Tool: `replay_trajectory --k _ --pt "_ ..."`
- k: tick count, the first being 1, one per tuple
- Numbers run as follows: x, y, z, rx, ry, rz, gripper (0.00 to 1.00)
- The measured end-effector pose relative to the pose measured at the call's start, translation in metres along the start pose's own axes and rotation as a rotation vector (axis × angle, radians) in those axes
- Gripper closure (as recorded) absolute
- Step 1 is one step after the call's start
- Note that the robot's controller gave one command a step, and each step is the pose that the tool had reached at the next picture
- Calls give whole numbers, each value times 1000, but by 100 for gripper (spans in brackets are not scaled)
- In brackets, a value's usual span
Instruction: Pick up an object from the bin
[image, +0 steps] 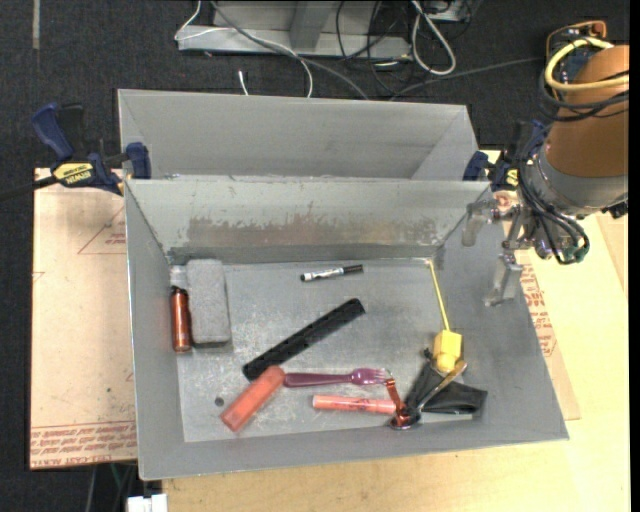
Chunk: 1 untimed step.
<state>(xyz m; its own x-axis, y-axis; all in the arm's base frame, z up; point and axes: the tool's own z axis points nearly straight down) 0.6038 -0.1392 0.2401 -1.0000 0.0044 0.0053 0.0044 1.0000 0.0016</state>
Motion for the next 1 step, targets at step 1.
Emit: replay_trajectory --k 1 --pt "-1 1 -5 2 -8 -5 0"
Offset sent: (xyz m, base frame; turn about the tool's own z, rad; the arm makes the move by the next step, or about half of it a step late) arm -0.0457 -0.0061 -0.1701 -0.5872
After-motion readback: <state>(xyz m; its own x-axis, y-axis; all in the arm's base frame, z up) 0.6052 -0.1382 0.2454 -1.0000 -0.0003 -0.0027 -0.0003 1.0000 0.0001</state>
